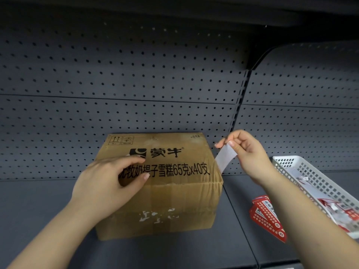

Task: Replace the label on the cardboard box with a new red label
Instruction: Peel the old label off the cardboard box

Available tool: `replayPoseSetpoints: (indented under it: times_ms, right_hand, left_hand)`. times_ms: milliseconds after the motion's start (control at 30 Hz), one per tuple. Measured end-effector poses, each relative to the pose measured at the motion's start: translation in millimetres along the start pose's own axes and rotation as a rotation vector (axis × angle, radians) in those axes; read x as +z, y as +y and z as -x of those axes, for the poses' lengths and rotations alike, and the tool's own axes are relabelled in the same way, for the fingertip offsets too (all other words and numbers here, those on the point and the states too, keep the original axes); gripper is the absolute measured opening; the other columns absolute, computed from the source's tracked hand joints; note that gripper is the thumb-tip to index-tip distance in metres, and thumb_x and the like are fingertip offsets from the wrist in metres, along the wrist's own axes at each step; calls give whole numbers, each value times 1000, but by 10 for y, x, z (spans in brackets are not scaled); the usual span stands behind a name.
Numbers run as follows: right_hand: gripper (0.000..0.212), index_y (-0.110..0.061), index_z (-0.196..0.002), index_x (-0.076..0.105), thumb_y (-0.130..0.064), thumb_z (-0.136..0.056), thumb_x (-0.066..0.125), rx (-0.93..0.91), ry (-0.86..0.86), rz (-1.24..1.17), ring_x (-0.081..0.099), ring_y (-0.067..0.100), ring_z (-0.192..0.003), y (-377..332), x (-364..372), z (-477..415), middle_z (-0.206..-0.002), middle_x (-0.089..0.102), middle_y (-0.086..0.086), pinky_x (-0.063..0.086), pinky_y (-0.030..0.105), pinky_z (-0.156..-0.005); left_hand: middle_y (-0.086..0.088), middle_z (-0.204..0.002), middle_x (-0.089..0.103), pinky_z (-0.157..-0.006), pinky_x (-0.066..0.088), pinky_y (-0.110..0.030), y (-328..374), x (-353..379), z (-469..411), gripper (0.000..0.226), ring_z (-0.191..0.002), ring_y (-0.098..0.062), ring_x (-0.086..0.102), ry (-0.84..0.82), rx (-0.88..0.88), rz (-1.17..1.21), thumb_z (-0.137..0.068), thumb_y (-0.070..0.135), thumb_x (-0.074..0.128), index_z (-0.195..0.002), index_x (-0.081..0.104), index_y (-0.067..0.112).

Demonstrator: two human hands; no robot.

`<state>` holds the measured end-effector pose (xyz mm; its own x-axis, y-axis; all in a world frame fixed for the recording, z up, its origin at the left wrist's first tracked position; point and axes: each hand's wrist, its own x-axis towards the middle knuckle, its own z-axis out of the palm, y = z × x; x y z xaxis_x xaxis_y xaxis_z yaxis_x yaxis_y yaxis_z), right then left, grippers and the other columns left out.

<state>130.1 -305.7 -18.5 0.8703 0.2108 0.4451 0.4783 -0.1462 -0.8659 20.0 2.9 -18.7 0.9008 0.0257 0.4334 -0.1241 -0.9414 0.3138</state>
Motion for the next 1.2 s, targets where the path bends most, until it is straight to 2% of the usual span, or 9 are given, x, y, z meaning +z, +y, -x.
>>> replayPoseSetpoints:
  times_ms: [133,200,367,500,633,700,800,967,1200]
  right_hand:
    - [17,-7,-86,52,3,-95,41,22,21,-4,67,12,-88,-2,-38,44,-80,75,-4,49,19,-83]
    - [17,-8,-86,52,1,-96,41,47,40,-1,67,12,-87,17,-61,75,-79,74,-2,50,20,-82]
    - [19,-11,-83,54,-4,-97,43,113,72,24,67,19,-85,73,-126,168,-80,74,3,51,30,-84]
    - [21,-15,-81,56,-4,-96,46,127,106,78,63,26,-85,85,-178,233,-91,69,23,47,35,-84]
    - [22,-13,-80,55,0,-95,45,124,97,120,60,0,-65,48,-191,279,-85,69,12,45,13,-67]
    - [22,-13,-80,56,0,-95,46,119,95,119,64,8,-74,42,-206,301,-84,70,8,50,18,-73]
    - [22,-12,-79,55,1,-94,47,110,106,152,58,-1,-65,-10,-213,325,-67,66,-10,46,10,-69]
    - [14,-12,-83,58,-5,-94,51,113,96,207,57,7,-72,-51,-235,347,-77,64,4,48,17,-75]
    - [8,-5,-87,59,-8,-92,54,106,95,225,56,8,-70,-101,-267,363,-71,61,-2,47,16,-73]
  left_hand:
    - [22,-112,69,-72,52,-30,21,-12,5,46,-91,-10,66,4,4,5,-74,71,48,-112,62,48]
    - [22,-111,69,-73,53,-31,18,-5,8,48,-95,-11,67,8,4,10,-73,72,45,-111,63,48]
    - [22,-109,69,-69,52,-28,-6,9,2,50,-96,-11,66,0,9,22,-74,75,44,-112,62,48]
    - [21,-108,70,-67,51,-27,-13,16,0,45,-95,-11,66,0,17,30,-75,67,49,-113,62,47]
    - [20,-108,70,-71,54,-29,-36,32,2,48,-98,-13,65,-11,8,25,-74,71,47,-113,61,49]
    - [20,-107,70,-70,54,-29,-47,41,1,48,-97,-13,66,-8,6,25,-73,72,46,-113,60,49]
    - [20,-106,71,-67,53,-28,-48,41,-3,47,-95,-13,66,-3,7,24,-73,71,46,-112,61,49]
    - [20,-106,71,-67,53,-28,-43,36,0,47,-93,-12,66,2,10,24,-74,71,47,-113,61,49]
    - [21,-101,71,-64,53,-26,-75,57,-8,48,-88,-12,66,-9,10,24,-73,73,45,-113,59,50]
